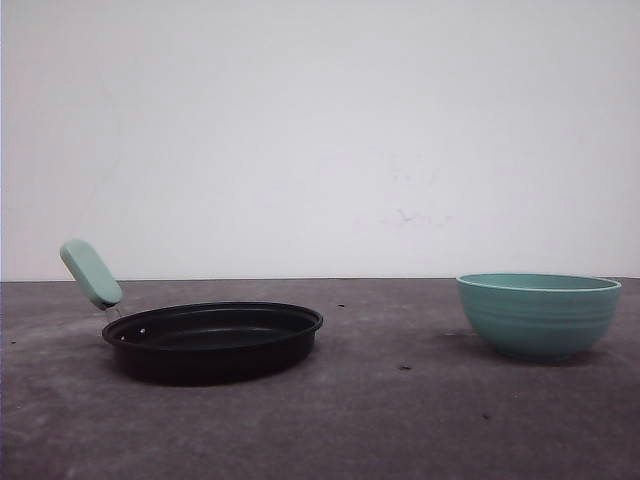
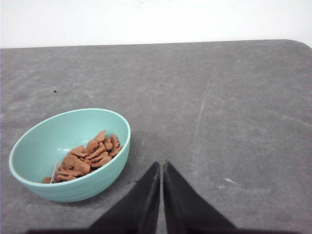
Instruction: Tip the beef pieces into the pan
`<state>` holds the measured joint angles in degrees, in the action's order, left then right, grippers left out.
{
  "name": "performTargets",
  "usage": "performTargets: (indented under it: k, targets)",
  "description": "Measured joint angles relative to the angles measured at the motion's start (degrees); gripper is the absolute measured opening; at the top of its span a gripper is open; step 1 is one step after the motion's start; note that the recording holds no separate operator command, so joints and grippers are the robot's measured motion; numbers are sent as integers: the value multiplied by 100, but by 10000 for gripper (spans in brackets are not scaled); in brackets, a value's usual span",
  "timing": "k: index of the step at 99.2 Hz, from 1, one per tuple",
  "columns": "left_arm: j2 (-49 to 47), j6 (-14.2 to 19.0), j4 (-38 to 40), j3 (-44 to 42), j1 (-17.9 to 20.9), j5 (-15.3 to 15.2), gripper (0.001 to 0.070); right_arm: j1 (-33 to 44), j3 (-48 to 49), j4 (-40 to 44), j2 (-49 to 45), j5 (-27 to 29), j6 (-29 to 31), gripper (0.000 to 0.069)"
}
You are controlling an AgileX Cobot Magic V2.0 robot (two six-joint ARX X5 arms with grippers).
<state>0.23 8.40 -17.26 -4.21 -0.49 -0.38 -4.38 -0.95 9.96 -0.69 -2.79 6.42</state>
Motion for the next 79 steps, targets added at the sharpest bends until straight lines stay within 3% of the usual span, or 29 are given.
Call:
performTargets:
  k: [23, 45, 51, 65, 79]
  targets:
    - [0, 0, 0, 0, 0, 0, 13, 0, 0, -44, 2, -2, -175, 9]
    - [0, 98, 13, 2, 0, 39, 13, 0, 4, -684, 2, -50, -55, 9]
    - [0, 376, 39, 9, 0, 66, 13, 0, 4, -874, 2, -52, 72, 9]
    - [0, 1399, 57, 13, 0, 125, 13, 0, 4, -1412, 2, -356, 741, 9]
    - [2, 2247, 96, 15, 0, 702, 13, 0, 0, -1982, 2, -433, 1449, 9]
